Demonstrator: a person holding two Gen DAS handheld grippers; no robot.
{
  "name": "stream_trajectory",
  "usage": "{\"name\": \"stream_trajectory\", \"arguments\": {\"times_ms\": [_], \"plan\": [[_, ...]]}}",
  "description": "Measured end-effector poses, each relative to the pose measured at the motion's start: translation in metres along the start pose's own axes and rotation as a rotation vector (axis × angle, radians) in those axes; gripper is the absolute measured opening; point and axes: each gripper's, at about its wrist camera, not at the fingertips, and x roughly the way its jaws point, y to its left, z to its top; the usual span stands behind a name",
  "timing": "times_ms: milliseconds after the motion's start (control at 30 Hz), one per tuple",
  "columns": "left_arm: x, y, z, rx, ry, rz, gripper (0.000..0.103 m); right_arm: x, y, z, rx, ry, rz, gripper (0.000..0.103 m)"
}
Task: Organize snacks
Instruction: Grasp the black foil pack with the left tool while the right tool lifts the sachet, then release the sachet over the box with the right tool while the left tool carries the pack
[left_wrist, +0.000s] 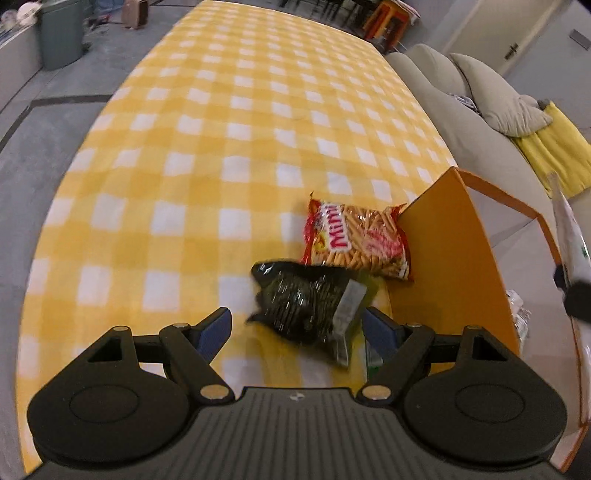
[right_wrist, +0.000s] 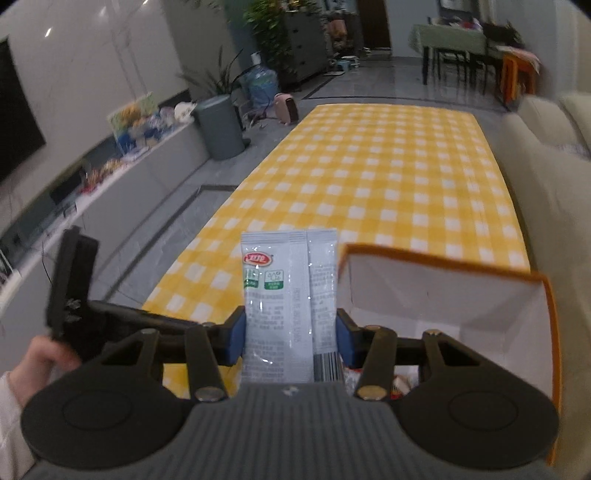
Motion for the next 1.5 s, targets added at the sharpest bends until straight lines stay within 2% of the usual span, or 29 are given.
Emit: {"name": "stream_trajectory", "arguments": {"times_ms": [67,167,200,267,300,333,367,567,733,1067,1333,1500], "plan": [[0.014,-0.003,0.006,0.0,0.023,-0.009,0.091,0.0,-0.011,-0.004,0.027,0.005,0.012,0.048],[0.031,-0.006,0.007,0.016,0.058,0.018,0.088,0.0,-0.021,-0.006,0.025,0.006,0.008,0.048],[0.035,-0.007,0.006,0.023,0.059,0.026,0.088,0.001,-0.024,-0.006,0.029,0.004,0.009,0.048],[0.036,-0.009,0.005,0.043,0.036,0.034,0.083,0.001,-0.029,-0.005,0.044,-0.005,0.017,0.048],[0.036,-0.01,0.004,0.047,0.027,0.044,0.073,0.001,-0.031,-0.004,0.048,-0.01,0.023,0.048],[0.035,-0.011,0.003,0.053,0.019,0.063,0.057,0.001,-0.034,-0.004,0.05,-0.014,0.027,0.048],[0.034,-0.012,0.003,0.06,0.019,0.083,0.057,0.001,-0.035,-0.003,0.051,-0.017,0.029,0.048],[0.032,-0.008,0.0,0.025,0.017,0.078,0.054,0.004,-0.041,-0.004,0.066,-0.011,0.03,0.048],[0.024,0.003,0.004,-0.061,0.037,0.025,0.053,0.0,-0.041,-0.005,0.074,-0.022,0.017,0.048],[-0.027,-0.004,-0.006,-0.061,-0.034,0.078,0.053,-0.018,-0.037,-0.004,0.097,-0.061,0.021,0.048],[-0.082,-0.021,-0.003,-0.105,-0.153,0.02,0.053,-0.032,-0.056,-0.005,0.222,-0.055,0.016,0.048],[-0.09,-0.04,-0.002,-0.099,-0.156,-0.012,0.053,-0.02,-0.07,-0.008,0.323,0.014,0.035,0.048]]}}
